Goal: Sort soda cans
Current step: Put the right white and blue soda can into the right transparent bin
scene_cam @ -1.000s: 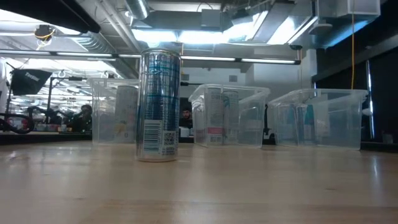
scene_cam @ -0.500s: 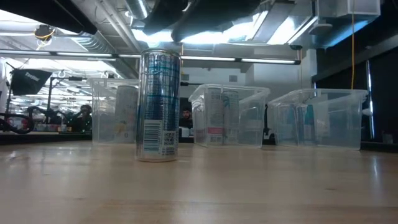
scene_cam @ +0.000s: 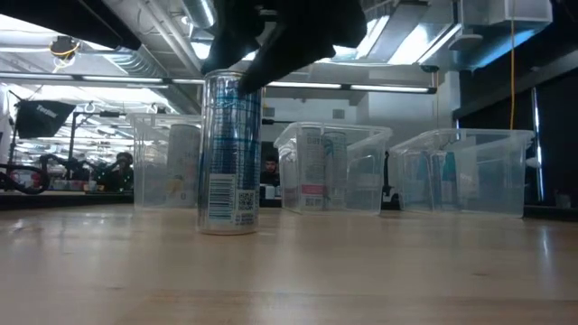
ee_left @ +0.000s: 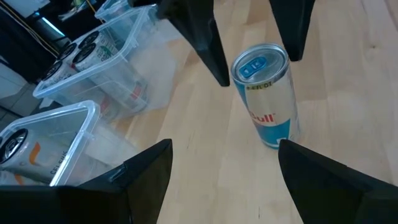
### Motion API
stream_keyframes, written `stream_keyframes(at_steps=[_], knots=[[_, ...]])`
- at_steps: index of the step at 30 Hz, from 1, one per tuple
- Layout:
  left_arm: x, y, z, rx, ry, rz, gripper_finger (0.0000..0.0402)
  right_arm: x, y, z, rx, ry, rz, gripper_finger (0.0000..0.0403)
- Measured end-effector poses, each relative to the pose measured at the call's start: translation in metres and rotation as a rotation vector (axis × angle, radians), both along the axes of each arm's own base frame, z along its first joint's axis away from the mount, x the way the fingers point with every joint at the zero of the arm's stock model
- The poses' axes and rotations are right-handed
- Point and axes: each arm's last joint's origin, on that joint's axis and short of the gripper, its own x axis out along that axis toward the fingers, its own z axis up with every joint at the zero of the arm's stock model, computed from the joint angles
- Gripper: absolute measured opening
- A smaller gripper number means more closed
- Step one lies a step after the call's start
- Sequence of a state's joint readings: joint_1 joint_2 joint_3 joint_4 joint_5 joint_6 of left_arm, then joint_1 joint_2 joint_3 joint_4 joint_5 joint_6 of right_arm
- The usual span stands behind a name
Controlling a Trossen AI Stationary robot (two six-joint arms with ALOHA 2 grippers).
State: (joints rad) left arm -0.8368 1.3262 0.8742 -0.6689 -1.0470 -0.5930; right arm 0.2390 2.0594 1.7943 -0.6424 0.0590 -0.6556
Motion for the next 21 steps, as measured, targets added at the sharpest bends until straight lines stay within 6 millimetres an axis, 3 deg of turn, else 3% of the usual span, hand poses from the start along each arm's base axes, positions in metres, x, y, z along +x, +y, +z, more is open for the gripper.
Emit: stream_keyframes(at_steps=[15,21], knots=[[0.000,0.000,0.000,-0.001,-0.001,0.000,0.0280,0.009,-0.003,-0.020,0.010,0.034,0.006,0.0376],[0.000,0.000,0.000,0.000,-0.001,0.000,0.0280,0.009,-0.003,-0.023,-0.004,0.042,0.037,0.0313]])
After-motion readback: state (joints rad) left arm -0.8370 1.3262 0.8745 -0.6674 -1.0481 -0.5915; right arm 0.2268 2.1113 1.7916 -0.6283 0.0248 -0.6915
